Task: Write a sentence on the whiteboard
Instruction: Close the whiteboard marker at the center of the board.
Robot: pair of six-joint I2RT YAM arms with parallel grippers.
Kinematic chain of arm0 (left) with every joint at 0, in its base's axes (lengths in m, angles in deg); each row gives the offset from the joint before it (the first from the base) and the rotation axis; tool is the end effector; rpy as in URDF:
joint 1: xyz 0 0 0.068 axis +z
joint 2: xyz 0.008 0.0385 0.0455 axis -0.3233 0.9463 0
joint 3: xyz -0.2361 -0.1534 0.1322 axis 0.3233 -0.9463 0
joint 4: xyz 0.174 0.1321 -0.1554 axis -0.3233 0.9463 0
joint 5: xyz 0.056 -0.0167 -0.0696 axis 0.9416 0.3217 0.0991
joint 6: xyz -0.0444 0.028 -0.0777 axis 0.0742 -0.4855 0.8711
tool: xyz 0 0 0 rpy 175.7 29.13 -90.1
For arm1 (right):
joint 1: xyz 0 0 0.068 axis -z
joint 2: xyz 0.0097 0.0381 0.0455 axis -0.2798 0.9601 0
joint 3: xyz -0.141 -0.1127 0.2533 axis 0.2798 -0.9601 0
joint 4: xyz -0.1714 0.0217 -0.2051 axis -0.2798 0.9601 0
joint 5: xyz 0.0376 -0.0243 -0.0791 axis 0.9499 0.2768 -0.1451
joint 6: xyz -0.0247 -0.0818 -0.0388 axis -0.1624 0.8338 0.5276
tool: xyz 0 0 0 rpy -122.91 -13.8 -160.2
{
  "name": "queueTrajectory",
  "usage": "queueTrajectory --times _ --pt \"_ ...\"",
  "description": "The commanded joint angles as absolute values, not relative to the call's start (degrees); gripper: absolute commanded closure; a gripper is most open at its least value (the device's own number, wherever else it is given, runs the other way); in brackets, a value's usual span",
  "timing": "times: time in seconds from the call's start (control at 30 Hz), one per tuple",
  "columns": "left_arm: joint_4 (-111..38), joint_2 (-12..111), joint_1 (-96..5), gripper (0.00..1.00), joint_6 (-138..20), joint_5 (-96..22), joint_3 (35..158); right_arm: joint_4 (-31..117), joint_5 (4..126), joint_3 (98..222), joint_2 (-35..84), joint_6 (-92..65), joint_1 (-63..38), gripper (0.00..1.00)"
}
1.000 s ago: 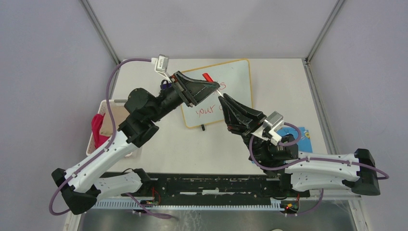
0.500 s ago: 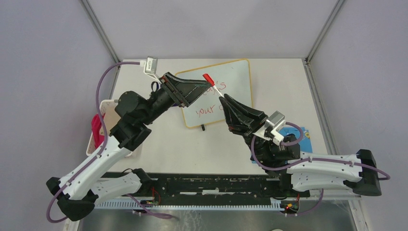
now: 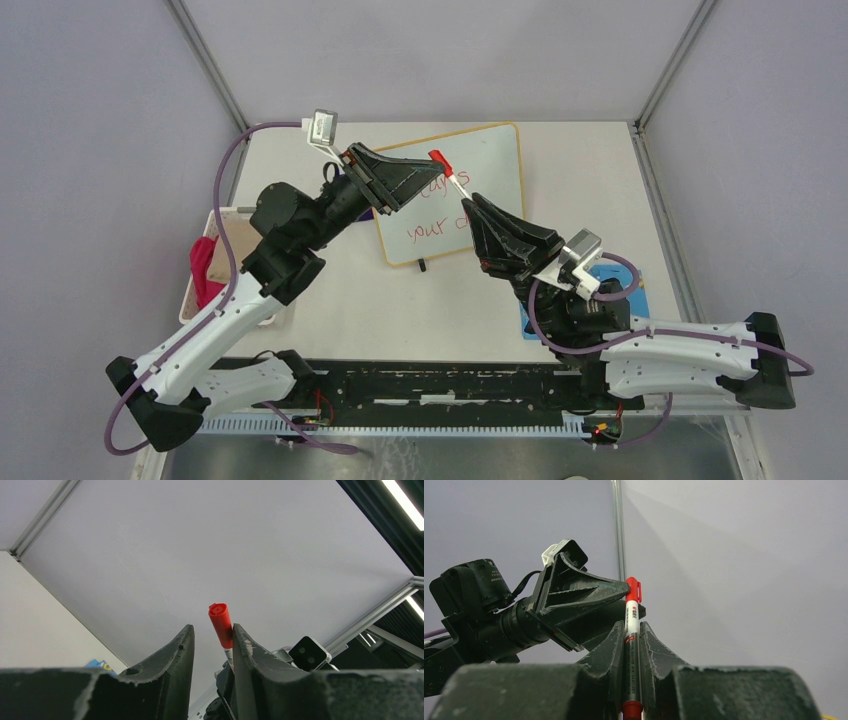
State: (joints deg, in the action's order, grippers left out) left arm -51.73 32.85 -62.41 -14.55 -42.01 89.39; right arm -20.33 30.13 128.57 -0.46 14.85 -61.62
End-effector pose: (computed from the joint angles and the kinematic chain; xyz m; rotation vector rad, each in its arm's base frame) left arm 0.1673 -0.1857 0.5234 0.0867 1.3327 -1.6441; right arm 0.0812 0.1911 0.4873 -0.2127 0.8053 0.7671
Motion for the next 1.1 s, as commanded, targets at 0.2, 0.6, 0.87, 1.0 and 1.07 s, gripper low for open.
queueTrajectory --times 0.2,0.6,0.87,1.0,1.07 --pt "-56.15 34.26 -62.2 0.67 -12.33 -46.19 91.99 -21.69 31.3 128.9 -0.29 14.36 -61.8 1.0" --pt "-57.8 35.52 -64.43 0.98 -11.89 -47.55 89.39 -22.04 30.93 129.63 0.68 15.13 -61.82 1.0" --pt "-57.25 33.66 -65.44 0.41 -13.44 -46.32 88.24 -22.15 30.83 129.89 0.6 15.95 -61.75 1.0" --pt "-56.67 32.99 -65.44 0.36 -13.87 -45.9 88.23 -22.07 30.75 129.8 0.64 15.81 -61.84 1.0" --pt "-56.72 32.8 -65.44 0.37 -13.61 -45.78 87.97 -22.04 30.78 129.8 0.76 15.56 -61.8 1.0"
